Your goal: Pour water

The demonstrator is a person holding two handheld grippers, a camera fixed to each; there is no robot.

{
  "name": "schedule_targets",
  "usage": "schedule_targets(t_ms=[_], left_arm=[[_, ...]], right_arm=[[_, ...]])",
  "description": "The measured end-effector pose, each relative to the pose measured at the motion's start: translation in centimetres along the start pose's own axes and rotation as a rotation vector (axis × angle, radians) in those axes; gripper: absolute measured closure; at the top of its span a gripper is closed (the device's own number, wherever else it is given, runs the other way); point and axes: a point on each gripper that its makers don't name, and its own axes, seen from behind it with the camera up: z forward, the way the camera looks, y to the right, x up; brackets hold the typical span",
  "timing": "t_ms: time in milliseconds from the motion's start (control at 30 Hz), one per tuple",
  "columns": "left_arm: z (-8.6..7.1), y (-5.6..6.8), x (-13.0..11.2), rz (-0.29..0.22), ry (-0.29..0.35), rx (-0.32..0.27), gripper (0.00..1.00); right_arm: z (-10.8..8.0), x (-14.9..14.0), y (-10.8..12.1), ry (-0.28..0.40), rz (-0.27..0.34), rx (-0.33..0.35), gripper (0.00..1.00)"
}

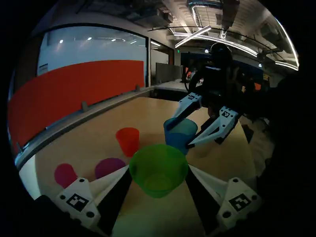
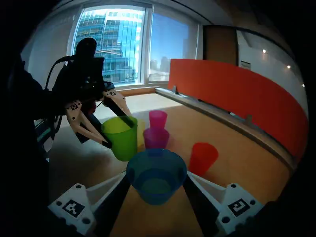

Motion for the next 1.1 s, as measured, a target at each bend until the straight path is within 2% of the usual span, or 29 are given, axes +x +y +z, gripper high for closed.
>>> schedule_targets(t_ms=[267,467,900,1100], left_arm=[[-3.3,-0.6,3.0,0.025,0.076,0.061,0.13],[-5.0,-0.8,4.4,0.025,0.116,0.084,0.12],[-7.4,-0.8,6.1,0.025,0.176,0.126,0.11],[-8.1,-0.7,6.9,0.010,0.206,0.128,0.12]], right_arm=[[-1.4,3.6,-0.6,0.065,-0.011,-0.041,0.10],[-1.9,5.8,-1.6,0.107,0.001,-0.045,0.10],[-2.1,9.4,-3.2,0.205,0.016,-0.075,0.10],[-2.1,10.7,-4.0,0.254,0.017,-0.085,0.10]])
